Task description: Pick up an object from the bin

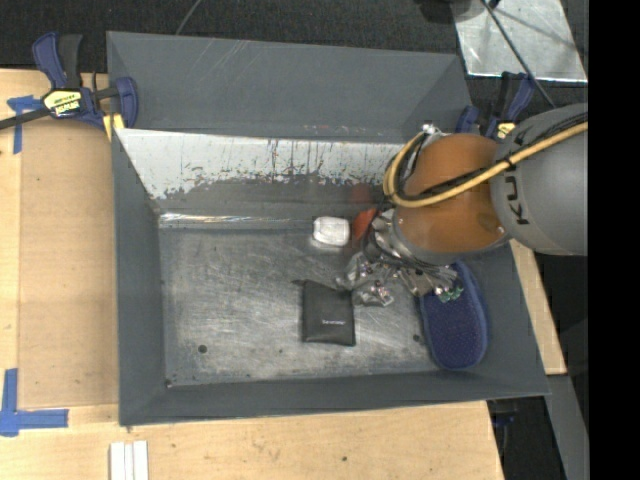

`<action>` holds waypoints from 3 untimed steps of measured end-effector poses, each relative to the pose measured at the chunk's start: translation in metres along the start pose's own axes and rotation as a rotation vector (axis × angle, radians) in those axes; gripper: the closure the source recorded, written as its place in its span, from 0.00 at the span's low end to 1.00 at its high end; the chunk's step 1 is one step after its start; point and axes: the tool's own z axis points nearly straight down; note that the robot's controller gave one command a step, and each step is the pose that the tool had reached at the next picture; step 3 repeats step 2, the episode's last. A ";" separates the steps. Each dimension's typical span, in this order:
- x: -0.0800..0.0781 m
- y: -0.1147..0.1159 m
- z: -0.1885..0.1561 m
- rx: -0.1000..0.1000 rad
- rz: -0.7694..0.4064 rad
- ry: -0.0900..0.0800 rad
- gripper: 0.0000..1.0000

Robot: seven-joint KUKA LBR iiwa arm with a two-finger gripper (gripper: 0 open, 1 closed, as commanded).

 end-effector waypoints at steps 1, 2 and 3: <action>-0.007 0.016 -0.104 -0.008 0.029 0.025 1.00; -0.015 0.009 -0.175 -0.007 0.072 0.024 1.00; -0.015 0.009 -0.175 -0.007 0.072 0.024 1.00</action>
Offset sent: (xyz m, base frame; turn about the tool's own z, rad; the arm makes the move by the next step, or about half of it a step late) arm -0.0071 0.0173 0.0984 0.0288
